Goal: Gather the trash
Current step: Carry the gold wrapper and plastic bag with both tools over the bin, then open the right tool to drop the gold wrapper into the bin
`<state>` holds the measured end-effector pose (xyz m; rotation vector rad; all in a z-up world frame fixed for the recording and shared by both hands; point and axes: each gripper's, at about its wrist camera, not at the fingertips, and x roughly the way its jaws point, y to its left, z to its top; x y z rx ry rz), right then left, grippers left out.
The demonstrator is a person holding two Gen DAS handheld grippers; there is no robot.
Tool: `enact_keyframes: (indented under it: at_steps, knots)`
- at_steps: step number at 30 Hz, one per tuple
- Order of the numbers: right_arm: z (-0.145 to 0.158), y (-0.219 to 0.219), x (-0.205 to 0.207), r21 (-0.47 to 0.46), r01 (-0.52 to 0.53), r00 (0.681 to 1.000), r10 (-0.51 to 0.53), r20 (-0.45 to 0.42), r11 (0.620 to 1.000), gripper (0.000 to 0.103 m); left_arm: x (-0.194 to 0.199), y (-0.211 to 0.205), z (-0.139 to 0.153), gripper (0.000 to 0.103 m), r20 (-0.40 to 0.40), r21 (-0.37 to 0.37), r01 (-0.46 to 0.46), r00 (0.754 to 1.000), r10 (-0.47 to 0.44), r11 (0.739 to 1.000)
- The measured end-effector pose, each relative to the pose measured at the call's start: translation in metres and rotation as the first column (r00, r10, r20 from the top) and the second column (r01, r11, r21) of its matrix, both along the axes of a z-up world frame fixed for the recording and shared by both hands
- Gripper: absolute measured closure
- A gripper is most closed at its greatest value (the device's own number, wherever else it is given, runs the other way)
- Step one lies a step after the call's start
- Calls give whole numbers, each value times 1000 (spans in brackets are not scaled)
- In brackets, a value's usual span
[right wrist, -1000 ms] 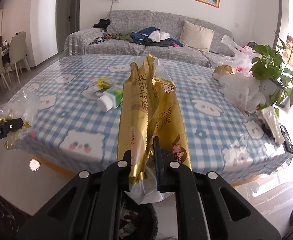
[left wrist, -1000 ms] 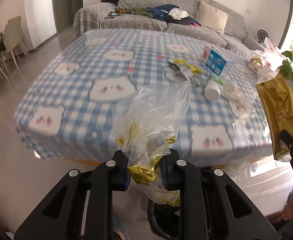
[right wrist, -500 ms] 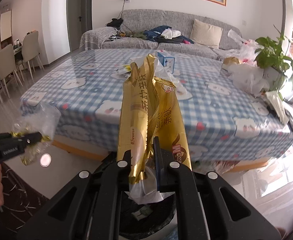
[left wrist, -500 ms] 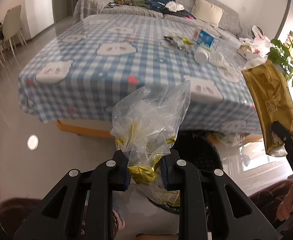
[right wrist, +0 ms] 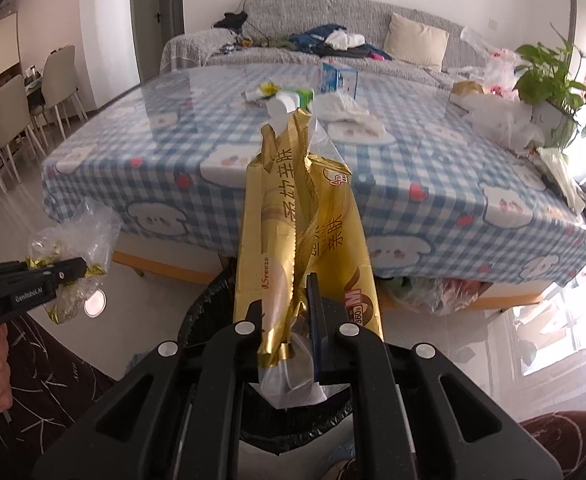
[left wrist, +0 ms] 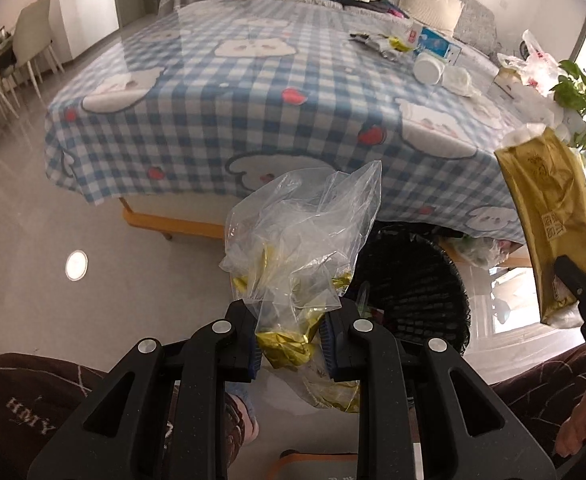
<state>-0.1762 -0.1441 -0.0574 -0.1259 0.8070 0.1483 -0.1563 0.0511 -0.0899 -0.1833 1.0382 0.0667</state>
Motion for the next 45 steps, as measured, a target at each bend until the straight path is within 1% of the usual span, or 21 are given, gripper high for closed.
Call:
enact_keyframes:
  at_steps: [7, 15, 19, 28, 34, 35, 38, 40, 42, 43, 45]
  knots:
    - [-29, 5, 8, -27, -3, 998, 1, -63, 1000, 94, 8, -2, -20, 81, -26, 28, -4, 1000, 5, 1000]
    - [-58, 9, 15, -38, -8, 992, 3, -127, 999, 94, 16, 0, -42, 81, -71, 12, -19, 997, 20, 1000]
    - [-74, 13, 18, -48, -15, 986, 7, -164, 999, 94, 20, 2, -53, 81, -91, 21, -26, 995, 28, 999]
    - [-99, 17, 31, -39, -3, 975, -5, -223, 999, 94, 28, 6, -75, 81, -127, 42, -39, 991, 44, 998]
    - [-110, 23, 36, -39, -9, 969, -1, -246, 999, 93, 29, 5, -78, 81, -132, 39, -39, 990, 44, 998]
    - [-110, 24, 37, -36, -12, 970, 3, -245, 999, 92, 29, 5, -77, 81, -130, 41, -37, 991, 42, 999]
    - [-107, 24, 37, -35, -8, 972, -1, -233, 999, 79, 29, 5, -78, 80, -132, 41, -35, 990, 40, 999]
    - [-106, 24, 37, -31, 1, 974, -8, -228, 1000, 77, 30, 5, -78, 80, -134, 42, -34, 990, 39, 999]
    - [-104, 23, 38, -26, 8, 974, -14, -226, 1000, 63, 30, 4, -79, 80, -133, 45, -30, 991, 36, 999]
    - [-103, 22, 38, -24, 15, 975, -20, -221, 1000, 61, 30, 4, -79, 80, -133, 46, -30, 990, 36, 998]
    - [-101, 20, 39, -16, 25, 976, -27, -214, 1000, 47, 30, 2, -79, 80, -133, 45, -30, 990, 35, 999]
